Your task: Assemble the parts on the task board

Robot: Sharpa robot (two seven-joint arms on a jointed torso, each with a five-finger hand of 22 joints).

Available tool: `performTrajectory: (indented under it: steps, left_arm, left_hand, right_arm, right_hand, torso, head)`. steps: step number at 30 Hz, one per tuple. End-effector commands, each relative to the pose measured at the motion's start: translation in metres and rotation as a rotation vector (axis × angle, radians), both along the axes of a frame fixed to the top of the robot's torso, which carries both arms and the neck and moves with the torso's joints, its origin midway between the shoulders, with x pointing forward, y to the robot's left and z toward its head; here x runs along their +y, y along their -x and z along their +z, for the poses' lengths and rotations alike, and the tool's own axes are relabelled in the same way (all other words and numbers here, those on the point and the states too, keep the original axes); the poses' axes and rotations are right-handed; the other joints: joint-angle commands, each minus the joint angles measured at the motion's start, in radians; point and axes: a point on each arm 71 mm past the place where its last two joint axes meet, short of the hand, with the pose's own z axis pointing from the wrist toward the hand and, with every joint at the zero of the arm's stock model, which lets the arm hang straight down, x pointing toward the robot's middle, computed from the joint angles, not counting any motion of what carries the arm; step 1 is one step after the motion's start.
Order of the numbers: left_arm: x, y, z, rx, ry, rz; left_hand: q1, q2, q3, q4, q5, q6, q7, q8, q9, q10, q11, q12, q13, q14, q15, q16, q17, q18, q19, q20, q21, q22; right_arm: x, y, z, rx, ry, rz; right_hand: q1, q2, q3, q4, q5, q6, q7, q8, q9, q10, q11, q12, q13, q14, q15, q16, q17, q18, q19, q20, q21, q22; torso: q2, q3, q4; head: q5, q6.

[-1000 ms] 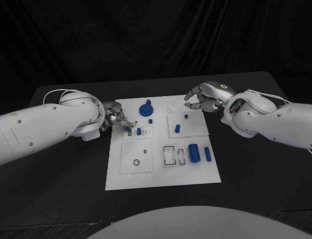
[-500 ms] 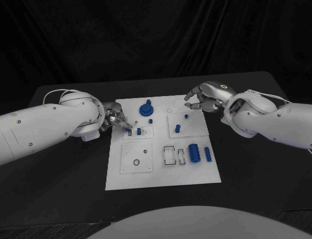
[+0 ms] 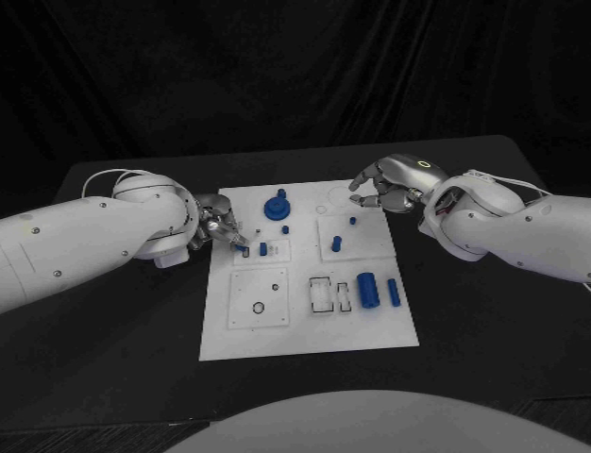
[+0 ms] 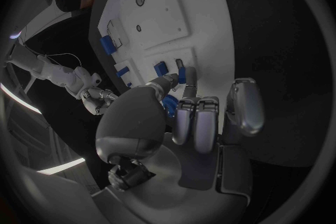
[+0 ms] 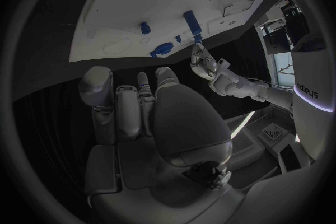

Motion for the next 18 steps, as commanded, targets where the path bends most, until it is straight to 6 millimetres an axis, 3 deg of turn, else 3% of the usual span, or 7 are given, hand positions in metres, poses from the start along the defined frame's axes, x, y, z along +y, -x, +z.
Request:
performTrajectory:
  steps: [1, 18]
  left_arm:
    - [-0.0017, 0.0015, -0.0008, 0.008, 0.011, -0.020]
    - [-0.0029, 0.0052, -0.0012, 0.024, 0.005, -0.035]
  left_hand:
    - [0.009, -0.004, 0.021, -0.009, 0.005, 0.000, -0.007, -0.002, 0.003, 0.104, -0.004, 0.003, 0.263, 0.104, -0.002, 0.003, 0.263, 0.012, 0.000, -0.001, -0.004, 0.167]
    - [-0.007, -0.008, 0.045, -0.012, -0.010, 0.005, -0.006, 0.004, 0.007, 0.104, -0.003, 0.003, 0.263, 0.104, -0.002, 0.003, 0.263, 0.011, 0.002, -0.001, -0.001, 0.168]
  right_arm:
    - [-0.0011, 0.0000, -0.0016, 0.009, 0.005, -0.015]
    - [-0.0009, -0.0003, -0.0021, 0.014, 0.008, -0.018]
  right_hand:
    - [0.013, 0.005, 0.007, -0.001, 0.004, 0.007, -0.003, -0.005, -0.001, 0.021, -0.024, -0.003, -0.112, 0.024, -0.006, -0.003, 0.014, 0.012, -0.009, -0.001, -0.007, 0.110]
    - [0.013, 0.005, 0.009, 0.000, 0.004, 0.007, -0.003, -0.006, -0.002, 0.018, -0.024, -0.007, -0.116, 0.023, -0.005, -0.008, 0.010, 0.013, -0.010, -0.001, -0.014, 0.109]
  torso:
    - [0.000, 0.0001, -0.0001]
    - [0.000, 0.0000, 0.0007]
  head:
    - [-0.001, 0.000]
    - [-0.002, 0.000]
